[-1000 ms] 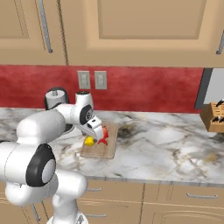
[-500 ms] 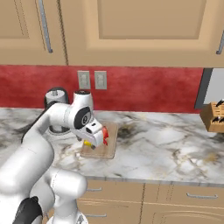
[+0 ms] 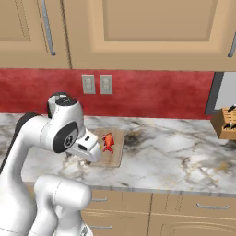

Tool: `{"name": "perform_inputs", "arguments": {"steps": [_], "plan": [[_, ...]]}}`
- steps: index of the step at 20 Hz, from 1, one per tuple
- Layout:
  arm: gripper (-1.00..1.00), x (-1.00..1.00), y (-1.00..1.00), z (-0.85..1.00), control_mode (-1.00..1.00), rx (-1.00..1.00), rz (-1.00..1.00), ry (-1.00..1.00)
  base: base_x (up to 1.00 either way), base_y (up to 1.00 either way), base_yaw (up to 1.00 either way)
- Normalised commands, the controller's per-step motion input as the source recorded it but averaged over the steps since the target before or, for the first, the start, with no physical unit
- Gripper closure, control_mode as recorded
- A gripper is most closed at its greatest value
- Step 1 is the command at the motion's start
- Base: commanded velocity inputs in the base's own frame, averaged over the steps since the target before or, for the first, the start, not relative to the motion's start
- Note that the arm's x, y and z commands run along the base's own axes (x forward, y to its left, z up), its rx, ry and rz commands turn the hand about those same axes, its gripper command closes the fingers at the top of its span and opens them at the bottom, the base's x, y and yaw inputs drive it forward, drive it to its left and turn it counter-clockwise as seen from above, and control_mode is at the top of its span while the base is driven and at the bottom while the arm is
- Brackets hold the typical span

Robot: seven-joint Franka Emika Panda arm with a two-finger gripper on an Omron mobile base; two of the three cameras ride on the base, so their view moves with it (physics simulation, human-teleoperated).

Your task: Retrieve a lemon from the fridge and place it on the cutting board with the fish.

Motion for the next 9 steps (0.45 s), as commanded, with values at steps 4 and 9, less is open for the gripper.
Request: {"name": "perform_inputs", "arguments": {"steps": [4,9], "plan": [[-1.0,-0.44,0.33,0.83,-1.0,-0.22,0.09,-0.27,0.0,0.0,0.0],[-1.0,-0.1,0.51,0.29,-1.0,-0.08,0.01,-0.03,0.0,0.0,0.0]]}}
